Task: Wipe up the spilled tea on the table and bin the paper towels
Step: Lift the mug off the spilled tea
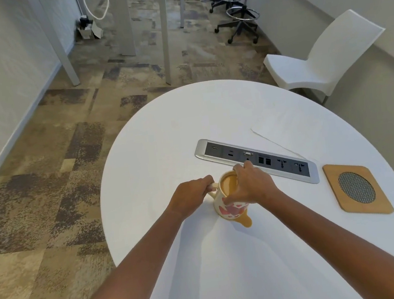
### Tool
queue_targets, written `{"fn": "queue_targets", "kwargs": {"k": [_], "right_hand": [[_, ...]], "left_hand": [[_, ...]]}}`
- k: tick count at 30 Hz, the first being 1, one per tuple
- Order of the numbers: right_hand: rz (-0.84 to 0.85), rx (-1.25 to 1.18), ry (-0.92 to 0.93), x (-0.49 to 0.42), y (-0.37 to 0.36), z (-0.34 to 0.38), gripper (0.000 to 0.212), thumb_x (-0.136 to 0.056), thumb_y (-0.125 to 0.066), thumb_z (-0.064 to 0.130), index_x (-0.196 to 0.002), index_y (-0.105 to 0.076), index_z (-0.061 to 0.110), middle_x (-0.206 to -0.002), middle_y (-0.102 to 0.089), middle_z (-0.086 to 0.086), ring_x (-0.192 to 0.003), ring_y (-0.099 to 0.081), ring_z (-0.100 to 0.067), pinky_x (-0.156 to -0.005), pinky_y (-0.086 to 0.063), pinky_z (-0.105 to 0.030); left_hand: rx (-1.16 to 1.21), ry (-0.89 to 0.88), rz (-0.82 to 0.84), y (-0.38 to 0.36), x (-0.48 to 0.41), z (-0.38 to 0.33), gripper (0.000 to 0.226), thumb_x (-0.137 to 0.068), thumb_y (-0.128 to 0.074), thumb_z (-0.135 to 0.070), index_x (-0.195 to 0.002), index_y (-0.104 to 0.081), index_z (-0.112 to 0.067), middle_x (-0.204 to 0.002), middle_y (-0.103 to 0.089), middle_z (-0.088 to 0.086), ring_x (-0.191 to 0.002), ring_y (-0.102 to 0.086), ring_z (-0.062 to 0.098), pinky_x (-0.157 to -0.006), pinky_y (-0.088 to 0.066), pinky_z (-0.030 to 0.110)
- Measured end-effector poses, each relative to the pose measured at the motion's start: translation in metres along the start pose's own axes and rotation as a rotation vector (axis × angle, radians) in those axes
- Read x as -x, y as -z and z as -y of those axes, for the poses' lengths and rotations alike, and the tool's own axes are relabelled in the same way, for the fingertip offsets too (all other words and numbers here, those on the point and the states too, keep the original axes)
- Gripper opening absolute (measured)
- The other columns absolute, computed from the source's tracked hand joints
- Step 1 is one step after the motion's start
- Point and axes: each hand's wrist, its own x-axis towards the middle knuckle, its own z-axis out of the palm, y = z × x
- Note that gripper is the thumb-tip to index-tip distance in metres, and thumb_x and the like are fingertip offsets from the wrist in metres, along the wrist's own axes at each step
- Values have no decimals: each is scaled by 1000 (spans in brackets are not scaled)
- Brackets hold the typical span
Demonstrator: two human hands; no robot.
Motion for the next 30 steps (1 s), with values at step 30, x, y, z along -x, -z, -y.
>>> {"fn": "queue_targets", "kwargs": {"k": [30], "right_hand": [[-64, 22, 168, -71, 18, 96, 83, -63, -75, 51, -127, -42, 8, -125, -44, -12, -113, -51, -30, -82, -47, -38]], "left_hand": [[-106, 225, -194, 48, -3, 85, 16, -96, -41, -24, -98, -53, -12, -86, -68, 6, -62, -44, 21, -59, -32, 26]]}}
